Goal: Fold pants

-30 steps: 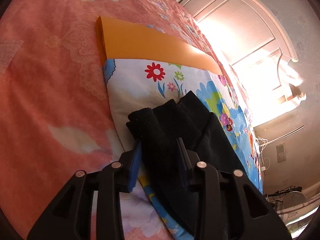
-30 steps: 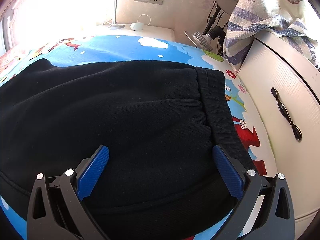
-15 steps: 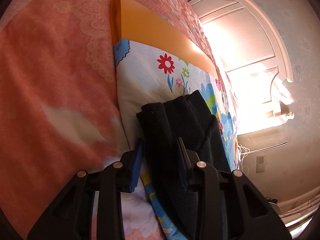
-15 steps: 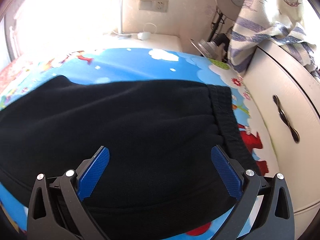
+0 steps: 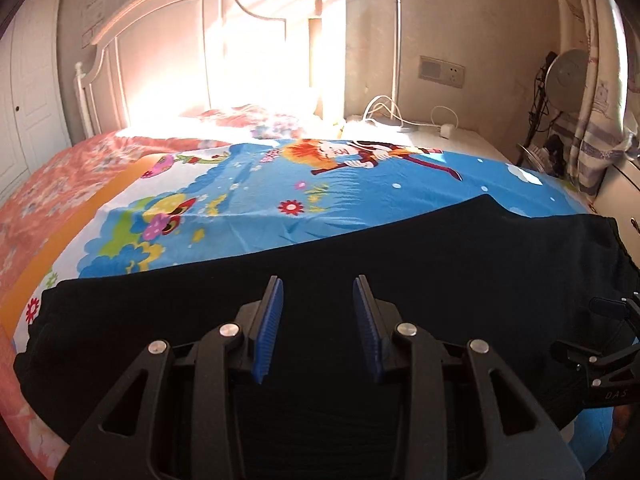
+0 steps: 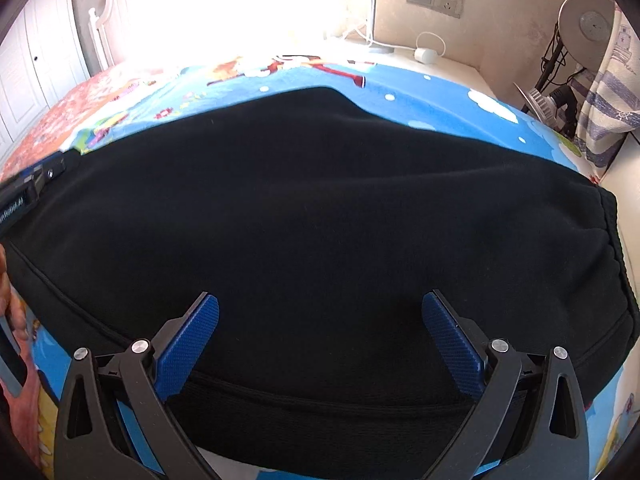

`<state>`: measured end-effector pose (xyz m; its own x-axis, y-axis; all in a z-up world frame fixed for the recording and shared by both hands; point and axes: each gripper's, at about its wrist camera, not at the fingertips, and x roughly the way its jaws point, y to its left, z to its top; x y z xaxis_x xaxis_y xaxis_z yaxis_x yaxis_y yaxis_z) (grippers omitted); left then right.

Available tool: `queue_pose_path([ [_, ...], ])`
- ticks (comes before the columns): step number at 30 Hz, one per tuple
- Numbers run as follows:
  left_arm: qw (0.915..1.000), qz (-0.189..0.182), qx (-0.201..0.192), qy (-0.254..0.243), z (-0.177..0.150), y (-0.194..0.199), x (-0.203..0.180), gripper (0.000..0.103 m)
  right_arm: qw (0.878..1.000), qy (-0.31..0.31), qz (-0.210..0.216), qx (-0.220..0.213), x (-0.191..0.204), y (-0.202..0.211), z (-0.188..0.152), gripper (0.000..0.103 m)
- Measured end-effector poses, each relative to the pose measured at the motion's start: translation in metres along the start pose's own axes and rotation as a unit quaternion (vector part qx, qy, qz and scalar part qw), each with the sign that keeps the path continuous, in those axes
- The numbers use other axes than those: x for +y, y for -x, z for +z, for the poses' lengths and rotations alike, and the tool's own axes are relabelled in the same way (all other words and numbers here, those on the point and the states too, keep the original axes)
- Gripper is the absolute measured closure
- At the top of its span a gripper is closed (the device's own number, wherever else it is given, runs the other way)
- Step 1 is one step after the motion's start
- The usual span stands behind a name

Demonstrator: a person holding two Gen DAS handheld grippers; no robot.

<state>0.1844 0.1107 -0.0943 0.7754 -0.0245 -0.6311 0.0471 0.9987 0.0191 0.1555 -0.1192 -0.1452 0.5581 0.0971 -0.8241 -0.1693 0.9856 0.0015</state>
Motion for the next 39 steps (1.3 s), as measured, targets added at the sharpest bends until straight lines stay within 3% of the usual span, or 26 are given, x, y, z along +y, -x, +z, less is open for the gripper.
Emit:
queue_pose_path([
  [4,0.9990,-0.023,0.035,-0.016,0.022,-0.044,-0.023,0.063,1.000,0.005,-0.001,-0.002,-0.001,-0.002,-0.007,0.005],
  [5,0.9983,-0.019,0.047,-0.030,0.025,-0.055,-0.028,0.063,1.000,0.005,-0.002,-0.002,0.000,-0.001,-0.008,0.005],
  [7,0.9952,0.023,0.076,-0.058,0.030,-0.081,-0.031,0.063,1.000,0.006,-0.001,-0.004,0.000,-0.001,-0.009,0.005],
  [9,0.9933,0.039,0.104,-0.032,0.031,-0.100,-0.012,0.063,1.000,0.007,0.001,-0.004,-0.001,-0.001,-0.009,0.005],
  [11,0.9944,0.033,0.101,0.003,0.033,-0.101,0.011,0.061,1.000,0.008,0.002,-0.005,-0.002,-0.001,-0.009,0.005],
  [13,0.9922,0.082,0.090,0.026,0.036,-0.095,0.038,0.062,1.000,0.008,0.001,-0.005,-0.001,-0.001,-0.008,0.005],
  [15,0.9867,0.104,0.090,0.087,0.035,-0.083,0.079,0.062,1.000,0.009,0.000,-0.006,0.000,-0.002,-0.008,0.005],
  [17,0.9760,0.121,0.072,0.167,0.027,-0.056,0.127,0.062,1.000,0.011,0.001,-0.006,0.000,-0.001,-0.008,0.005],
  [19,0.9596,0.121,0.018,0.253,0.009,-0.007,0.174,0.062,1.000,0.011,0.004,-0.001,-0.002,0.000,-0.007,0.005],
  [21,0.9328,0.127,-0.031,0.336,-0.020,0.043,0.217,0.062,1.000,0.005,0.003,0.008,-0.004,0.002,-0.002,0.005],
  [24,0.8899,0.127,-0.065,0.433,-0.073,0.101,0.266,0.062,1.000,0.011,0.009,-0.007,0.004,0.009,0.011,0.005],
  [26,0.8762,0.112,-0.066,0.464,-0.101,0.117,0.282,0.061,0.999,0.030,0.015,-0.010,0.019,0.010,0.022,0.005],
  [28,0.8798,0.106,-0.053,0.461,-0.114,0.118,0.286,0.061,0.998,0.054,0.024,-0.020,0.042,0.012,0.036,0.005],
  [33,0.9008,0.093,-0.038,0.422,-0.112,0.101,0.271,0.061,0.984,0.143,0.104,-0.026,0.121,0.011,0.068,0.005],
  [36,0.8938,0.088,-0.011,0.440,-0.120,0.087,0.272,0.061,0.974,0.189,0.121,-0.022,0.173,-0.001,0.082,0.005],
  [39,0.8777,0.054,-0.022,0.476,-0.138,0.085,0.280,0.061,0.965,0.222,0.142,-0.005,0.222,-0.019,0.094,0.005],
])
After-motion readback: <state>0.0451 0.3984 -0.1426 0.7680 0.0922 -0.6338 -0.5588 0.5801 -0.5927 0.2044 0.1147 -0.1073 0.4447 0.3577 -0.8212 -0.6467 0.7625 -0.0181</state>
